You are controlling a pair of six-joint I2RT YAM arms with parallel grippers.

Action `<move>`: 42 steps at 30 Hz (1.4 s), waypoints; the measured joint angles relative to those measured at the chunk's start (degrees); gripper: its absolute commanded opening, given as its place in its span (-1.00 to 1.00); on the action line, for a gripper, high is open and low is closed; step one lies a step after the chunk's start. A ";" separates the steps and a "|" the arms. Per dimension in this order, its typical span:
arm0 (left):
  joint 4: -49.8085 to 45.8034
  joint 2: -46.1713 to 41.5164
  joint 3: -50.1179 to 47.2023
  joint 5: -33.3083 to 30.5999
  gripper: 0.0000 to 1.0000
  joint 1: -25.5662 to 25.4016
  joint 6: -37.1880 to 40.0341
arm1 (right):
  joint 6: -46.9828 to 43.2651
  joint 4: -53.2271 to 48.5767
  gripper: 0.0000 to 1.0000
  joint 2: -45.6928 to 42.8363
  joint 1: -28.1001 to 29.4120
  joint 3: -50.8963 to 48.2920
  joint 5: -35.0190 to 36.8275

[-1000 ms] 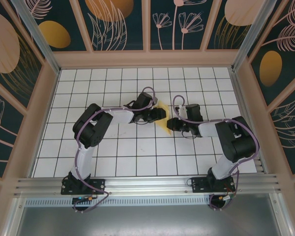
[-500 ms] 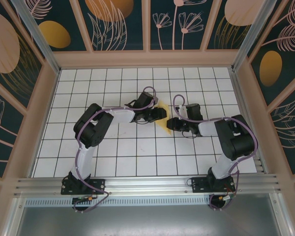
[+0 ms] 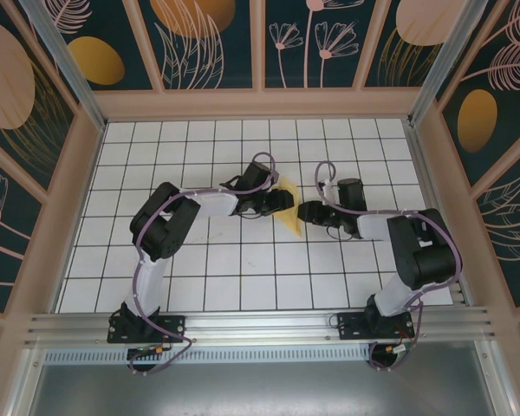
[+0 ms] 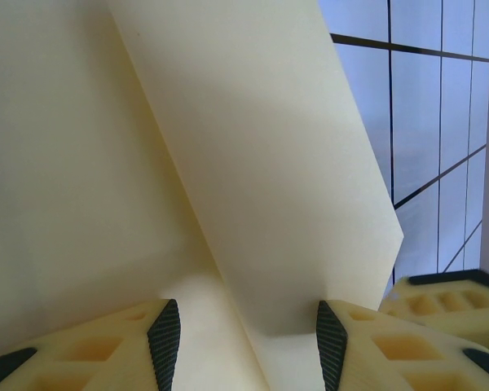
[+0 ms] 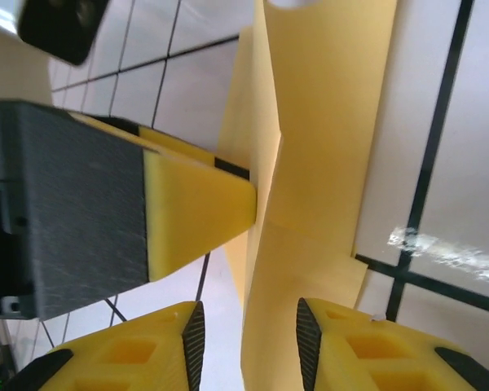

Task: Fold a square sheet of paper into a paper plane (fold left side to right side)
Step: Fourth fold the wing at the center of the table.

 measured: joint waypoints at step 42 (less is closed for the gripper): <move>0.02 0.00 0.00 -0.02 0.02 0.00 0.00 | 4.42 4.35 -0.98 12.46 -2.10 8.87 -5.42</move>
